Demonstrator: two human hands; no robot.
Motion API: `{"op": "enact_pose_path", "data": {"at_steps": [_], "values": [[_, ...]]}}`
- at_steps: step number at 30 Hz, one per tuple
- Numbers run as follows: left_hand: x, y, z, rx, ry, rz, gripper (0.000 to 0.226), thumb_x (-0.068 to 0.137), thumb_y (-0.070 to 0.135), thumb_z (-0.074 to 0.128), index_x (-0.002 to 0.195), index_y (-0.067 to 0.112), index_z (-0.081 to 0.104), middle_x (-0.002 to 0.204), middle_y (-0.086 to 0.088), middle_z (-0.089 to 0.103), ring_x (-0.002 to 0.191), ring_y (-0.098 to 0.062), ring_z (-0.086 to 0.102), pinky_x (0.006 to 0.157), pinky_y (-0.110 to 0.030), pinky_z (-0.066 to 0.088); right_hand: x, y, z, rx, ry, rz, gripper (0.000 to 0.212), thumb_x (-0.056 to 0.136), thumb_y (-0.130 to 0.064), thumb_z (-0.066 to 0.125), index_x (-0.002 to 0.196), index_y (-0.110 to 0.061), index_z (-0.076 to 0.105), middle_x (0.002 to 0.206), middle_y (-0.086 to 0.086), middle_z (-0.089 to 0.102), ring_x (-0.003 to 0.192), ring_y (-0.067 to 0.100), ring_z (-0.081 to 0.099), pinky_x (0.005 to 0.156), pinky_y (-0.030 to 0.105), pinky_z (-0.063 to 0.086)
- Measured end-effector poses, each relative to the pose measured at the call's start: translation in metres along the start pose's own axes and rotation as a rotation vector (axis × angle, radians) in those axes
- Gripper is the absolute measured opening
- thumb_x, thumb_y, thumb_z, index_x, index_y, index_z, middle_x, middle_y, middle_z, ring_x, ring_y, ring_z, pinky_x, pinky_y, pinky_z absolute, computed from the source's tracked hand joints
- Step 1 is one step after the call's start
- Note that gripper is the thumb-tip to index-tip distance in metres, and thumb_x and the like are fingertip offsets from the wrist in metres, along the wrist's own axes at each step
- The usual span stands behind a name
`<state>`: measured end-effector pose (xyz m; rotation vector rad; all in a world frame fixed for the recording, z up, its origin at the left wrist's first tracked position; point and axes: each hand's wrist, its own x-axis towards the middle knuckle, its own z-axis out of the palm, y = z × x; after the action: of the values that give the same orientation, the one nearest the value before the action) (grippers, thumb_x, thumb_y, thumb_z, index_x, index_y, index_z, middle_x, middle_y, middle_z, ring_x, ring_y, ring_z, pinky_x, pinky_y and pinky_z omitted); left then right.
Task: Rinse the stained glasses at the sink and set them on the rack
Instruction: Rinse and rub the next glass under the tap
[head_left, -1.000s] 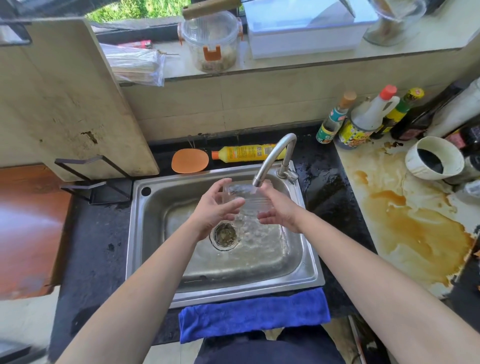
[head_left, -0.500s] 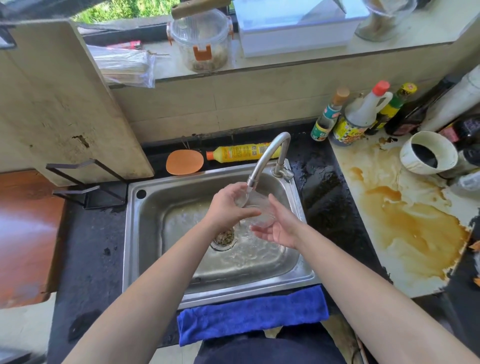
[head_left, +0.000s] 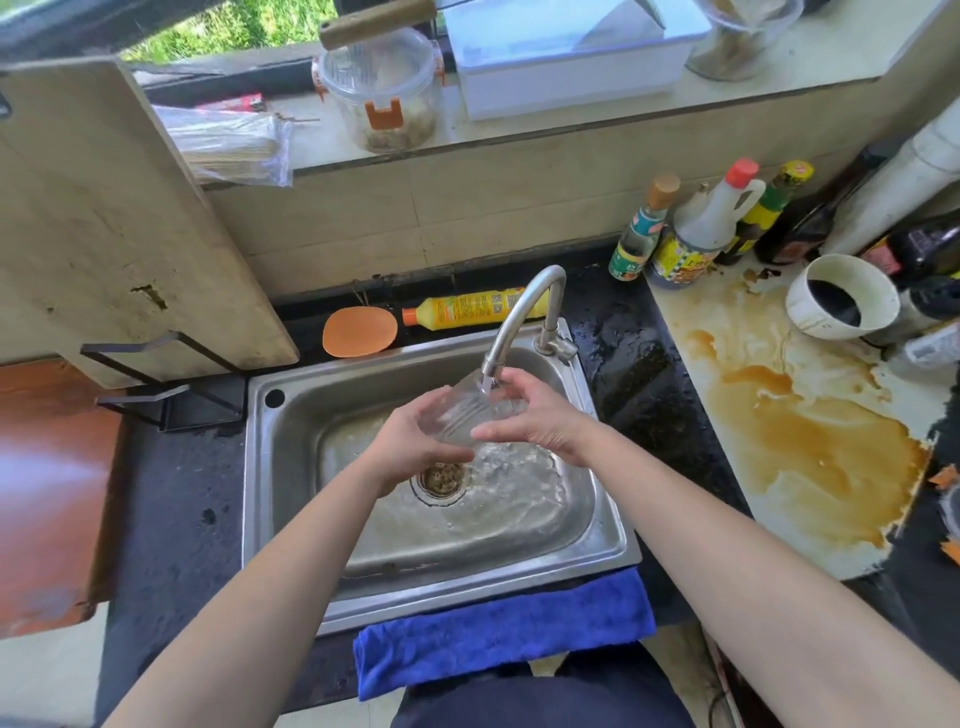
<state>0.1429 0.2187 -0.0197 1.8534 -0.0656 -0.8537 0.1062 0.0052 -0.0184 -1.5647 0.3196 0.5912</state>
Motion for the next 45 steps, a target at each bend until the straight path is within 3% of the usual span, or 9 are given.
{"op": "enact_pose_path", "data": {"at_steps": [4, 8, 12, 14, 17, 22, 33, 39, 45], "values": [[-0.004, -0.008, -0.008, -0.128, -0.076, -0.013, 0.081, 0.064, 0.003, 0.092, 0.132, 0.033, 0.060, 0.126, 0.001, 0.070, 0.117, -0.022, 0.066, 0.099, -0.041, 0.054, 0.006, -0.006, -0.005, -0.238, -0.066, 0.001, 0.106, 0.056, -0.038, 0.098, 0.147, -0.027, 0.045, 0.133, -0.007, 0.058, 0.120, 0.015, 0.063, 0.106, 0.044, 0.051], [-0.006, -0.005, -0.005, -0.090, -0.083, -0.006, 0.080, 0.063, 0.014, 0.095, 0.131, 0.035, 0.058, 0.125, 0.004, 0.069, 0.116, -0.016, 0.065, 0.100, -0.040, 0.053, 0.003, -0.010, -0.002, -0.324, -0.054, -0.055, 0.087, 0.063, -0.023, 0.097, 0.138, -0.022, 0.053, 0.124, -0.007, 0.064, 0.112, 0.011, 0.066, 0.101, 0.038, 0.055], [-0.004, -0.007, -0.006, -0.073, -0.062, -0.010, 0.084, 0.059, 0.013, 0.096, 0.129, 0.038, 0.058, 0.125, 0.002, 0.067, 0.115, -0.015, 0.064, 0.102, -0.044, 0.052, 0.005, -0.010, -0.001, -0.409, -0.090, -0.055, 0.086, 0.068, -0.015, 0.093, 0.141, -0.027, 0.048, 0.127, -0.009, 0.061, 0.113, 0.012, 0.064, 0.099, 0.036, 0.055], [-0.005, -0.010, -0.007, -0.110, -0.077, -0.026, 0.087, 0.057, 0.012, 0.095, 0.131, 0.037, 0.057, 0.127, 0.001, 0.066, 0.117, -0.019, 0.063, 0.105, -0.048, 0.050, 0.007, -0.010, -0.003, -0.525, -0.097, -0.051, 0.075, 0.078, -0.015, 0.086, 0.143, -0.027, 0.050, 0.132, -0.007, 0.059, 0.110, 0.014, 0.063, 0.097, 0.039, 0.056], [-0.007, -0.010, -0.003, -0.120, -0.110, -0.021, 0.083, 0.062, 0.008, 0.092, 0.133, 0.032, 0.055, 0.128, 0.000, 0.066, 0.117, -0.019, 0.065, 0.106, -0.047, 0.049, 0.010, -0.006, -0.005, -0.687, 0.044, -0.096, 0.031, 0.093, -0.019, 0.071, 0.124, -0.021, 0.069, 0.120, 0.001, 0.069, 0.105, 0.020, 0.066, 0.096, 0.044, 0.053], [-0.008, -0.001, 0.011, -0.033, 0.007, 0.030, 0.081, 0.062, 0.013, 0.095, 0.130, 0.027, 0.053, 0.122, -0.002, 0.063, 0.113, -0.016, 0.062, 0.097, -0.037, 0.054, 0.010, -0.008, -0.005, -0.500, 0.212, -0.068, 0.026, 0.098, -0.013, 0.063, 0.121, -0.019, 0.072, 0.103, -0.005, 0.074, 0.085, 0.013, 0.073, 0.087, 0.041, 0.060], [0.005, 0.008, 0.026, 0.046, 0.104, 0.144, 0.081, 0.059, 0.005, 0.087, 0.128, 0.029, 0.051, 0.121, 0.009, 0.061, 0.115, -0.013, 0.061, 0.094, -0.043, 0.057, -0.004, 0.002, -0.007, -0.268, 0.325, -0.061, 0.021, 0.100, -0.016, 0.062, 0.106, -0.034, 0.072, 0.103, -0.007, 0.075, 0.101, 0.017, 0.069, 0.090, 0.036, 0.055], [0.009, 0.011, 0.020, -0.076, 0.034, 0.103, 0.086, 0.057, 0.007, 0.091, 0.131, 0.029, 0.053, 0.126, 0.005, 0.065, 0.123, -0.016, 0.058, 0.102, -0.045, 0.052, -0.005, 0.007, -0.014, -0.132, 0.287, 0.002, 0.028, 0.100, -0.009, 0.061, 0.127, -0.012, 0.068, 0.114, 0.004, 0.074, 0.104, 0.018, 0.072, 0.096, 0.032, 0.058], [0.007, 0.006, 0.014, -0.183, -0.023, 0.019, 0.086, 0.063, 0.013, 0.093, 0.136, 0.018, 0.049, 0.130, -0.003, 0.064, 0.117, -0.019, 0.065, 0.105, -0.043, 0.050, -0.007, 0.008, -0.005, 0.129, 0.276, 0.007, 0.028, 0.103, 0.001, 0.051, 0.128, -0.003, 0.063, 0.115, 0.017, 0.069, 0.094, 0.016, 0.069, 0.077, 0.015, 0.058]]}}
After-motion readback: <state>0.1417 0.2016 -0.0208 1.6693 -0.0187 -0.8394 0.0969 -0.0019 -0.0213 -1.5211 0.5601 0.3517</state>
